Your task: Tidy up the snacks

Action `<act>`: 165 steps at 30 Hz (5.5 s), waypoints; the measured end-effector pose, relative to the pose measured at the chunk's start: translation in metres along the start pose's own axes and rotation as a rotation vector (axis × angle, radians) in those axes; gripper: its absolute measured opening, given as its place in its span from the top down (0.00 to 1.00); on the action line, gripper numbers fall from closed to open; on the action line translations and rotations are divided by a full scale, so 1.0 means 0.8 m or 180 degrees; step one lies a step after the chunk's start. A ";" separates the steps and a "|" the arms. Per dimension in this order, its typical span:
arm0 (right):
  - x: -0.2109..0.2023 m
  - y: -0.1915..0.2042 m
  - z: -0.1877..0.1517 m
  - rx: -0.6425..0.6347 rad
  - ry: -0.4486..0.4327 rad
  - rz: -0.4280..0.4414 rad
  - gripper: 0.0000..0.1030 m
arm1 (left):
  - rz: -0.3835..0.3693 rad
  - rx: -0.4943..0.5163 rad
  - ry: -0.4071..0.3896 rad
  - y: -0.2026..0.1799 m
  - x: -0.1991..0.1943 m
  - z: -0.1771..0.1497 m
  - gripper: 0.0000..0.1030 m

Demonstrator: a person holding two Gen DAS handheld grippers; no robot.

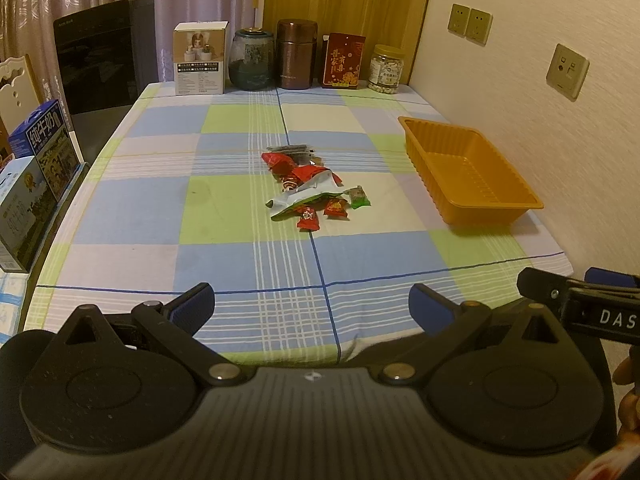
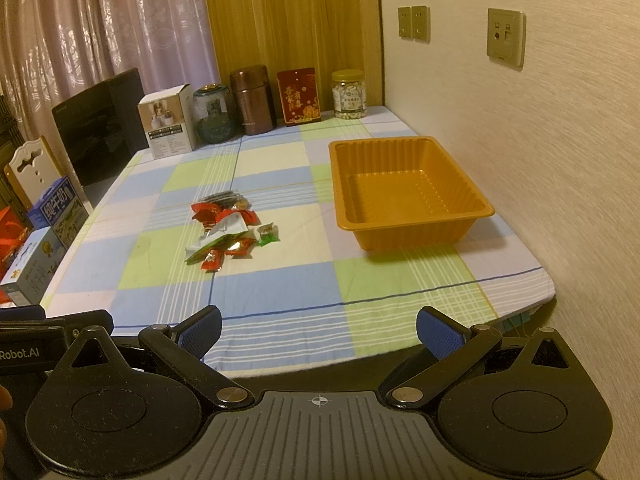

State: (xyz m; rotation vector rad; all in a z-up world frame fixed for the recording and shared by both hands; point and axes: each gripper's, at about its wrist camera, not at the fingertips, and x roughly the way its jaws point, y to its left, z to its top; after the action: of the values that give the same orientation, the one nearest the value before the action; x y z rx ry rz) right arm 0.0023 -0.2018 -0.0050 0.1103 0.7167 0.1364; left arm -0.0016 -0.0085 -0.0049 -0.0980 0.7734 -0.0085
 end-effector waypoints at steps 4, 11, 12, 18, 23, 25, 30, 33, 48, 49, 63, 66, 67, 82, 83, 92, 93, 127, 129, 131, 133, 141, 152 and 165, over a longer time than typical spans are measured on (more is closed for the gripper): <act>-0.001 0.000 0.000 0.0017 -0.0012 0.0007 0.00 | -0.0016 -0.0004 0.0010 0.000 0.002 -0.001 0.00; 0.011 -0.004 0.005 0.0095 -0.0103 0.0045 0.00 | -0.0039 -0.0047 0.0021 0.016 0.015 0.003 0.00; 0.014 -0.004 0.006 0.0104 -0.0112 0.0044 0.00 | -0.0040 -0.0060 0.0027 0.019 0.018 0.004 0.00; 0.042 -0.003 0.014 0.0126 -0.0128 0.0071 0.01 | -0.0026 -0.0129 0.0080 0.039 0.048 0.016 0.00; 0.073 0.001 0.020 0.0097 -0.0132 0.0113 0.01 | 0.0010 -0.0116 0.0114 0.051 0.084 0.024 0.01; 0.087 0.002 0.021 0.0104 -0.0131 0.0147 0.01 | -0.0008 -0.0077 0.0090 0.055 0.098 0.027 0.01; 0.126 0.006 0.025 0.0095 -0.0091 0.0230 0.09 | -0.0054 0.0004 0.0086 0.058 0.137 0.033 0.07; 0.156 0.007 0.028 0.0107 -0.0007 0.0272 0.16 | -0.0061 0.0033 0.0095 0.059 0.162 0.037 0.09; 0.263 -0.001 0.039 0.0086 0.0143 0.0242 0.28 | -0.0307 0.0227 0.0206 0.041 0.285 0.049 0.52; 0.266 -0.002 0.040 0.0097 0.0152 0.0242 0.28 | -0.0323 0.0233 0.0206 0.040 0.291 0.050 0.57; 0.293 0.004 0.038 0.0080 0.0228 0.0305 0.28 | -0.0300 0.0325 0.0092 0.039 0.303 0.058 0.82; 0.298 0.012 0.039 0.0040 0.0227 0.0368 0.28 | -0.0277 0.0301 0.0075 0.050 0.295 0.056 0.83; 0.299 0.015 0.040 0.0018 0.0226 0.0384 0.28 | -0.0273 0.0287 0.0071 0.053 0.292 0.055 0.83; 0.360 0.049 0.073 -0.0245 0.0117 0.0409 0.50 | -0.0316 0.0162 0.0043 0.068 0.288 0.051 0.83; 0.364 0.051 0.074 -0.0268 0.0107 0.0405 0.52 | -0.0319 0.0157 0.0044 0.069 0.288 0.051 0.83; 0.377 0.060 0.078 -0.0336 0.0102 0.0314 0.77 | -0.0331 0.0157 0.0066 0.070 0.289 0.050 0.83; 0.375 0.059 0.078 -0.0336 0.0081 0.0303 0.78 | -0.0329 0.0158 0.0066 0.070 0.289 0.050 0.83; 0.217 0.016 0.071 -0.0129 -0.0344 0.0217 0.81 | -0.0442 0.0367 -0.0212 0.006 0.188 0.074 0.83; 0.206 0.004 0.084 -0.0065 -0.0421 0.0183 0.81 | -0.0508 0.0401 -0.0253 -0.009 0.186 0.085 0.83; 0.196 -0.010 0.098 -0.0008 -0.0500 0.0138 0.81 | -0.0590 0.0438 -0.0299 -0.027 0.185 0.097 0.83; 0.187 -0.027 0.111 0.0048 -0.0574 0.0081 0.81 | -0.0690 0.0469 -0.0335 -0.047 0.185 0.109 0.83; 0.182 -0.103 0.141 0.0186 -0.0705 -0.0187 0.81 | -0.1073 0.0555 -0.0368 -0.130 0.203 0.144 0.83; 0.212 -0.173 0.148 0.0310 -0.0606 -0.0337 0.81 | -0.1225 0.0881 -0.0259 -0.210 0.260 0.154 0.83; 0.226 -0.193 0.137 0.0477 -0.0498 -0.0321 0.81 | -0.1006 0.0856 -0.0233 -0.184 0.276 0.145 0.71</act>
State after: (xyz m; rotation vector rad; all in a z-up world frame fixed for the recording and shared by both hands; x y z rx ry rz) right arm 0.2232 -0.3304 -0.0627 0.2251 0.5743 -0.0225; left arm 0.2418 -0.1549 -0.0629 0.0358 0.6709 -0.4059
